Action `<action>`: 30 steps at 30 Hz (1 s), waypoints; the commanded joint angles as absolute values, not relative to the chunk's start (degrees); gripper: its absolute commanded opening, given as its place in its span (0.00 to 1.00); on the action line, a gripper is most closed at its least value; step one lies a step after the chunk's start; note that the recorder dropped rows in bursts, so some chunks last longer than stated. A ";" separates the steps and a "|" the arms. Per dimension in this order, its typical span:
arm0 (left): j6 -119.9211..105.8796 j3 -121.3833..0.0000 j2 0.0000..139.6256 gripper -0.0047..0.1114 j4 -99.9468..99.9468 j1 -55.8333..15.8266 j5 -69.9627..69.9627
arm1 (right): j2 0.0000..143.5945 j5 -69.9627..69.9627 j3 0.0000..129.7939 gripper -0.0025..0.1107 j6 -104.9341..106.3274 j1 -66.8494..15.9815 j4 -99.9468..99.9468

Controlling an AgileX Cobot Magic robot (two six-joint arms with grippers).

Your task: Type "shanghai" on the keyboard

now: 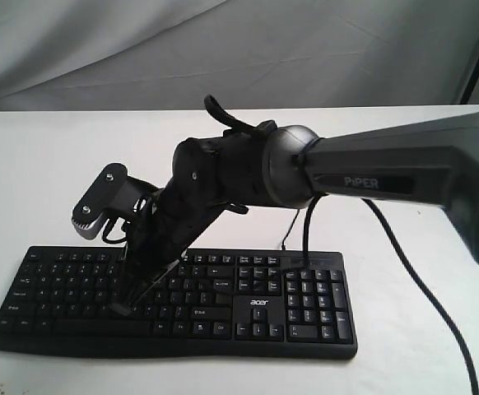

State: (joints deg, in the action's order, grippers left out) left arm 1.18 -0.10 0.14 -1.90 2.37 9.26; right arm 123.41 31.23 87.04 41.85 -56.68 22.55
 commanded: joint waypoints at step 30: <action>1.31 0.00 0.00 0.04 -1.50 2.00 8.82 | 128.43 36.53 91.85 0.02 42.36 -54.86 24.92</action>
State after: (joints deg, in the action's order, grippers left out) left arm 1.18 -0.10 0.14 -1.90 2.37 9.22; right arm 128.42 36.15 91.56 42.04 -55.17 24.60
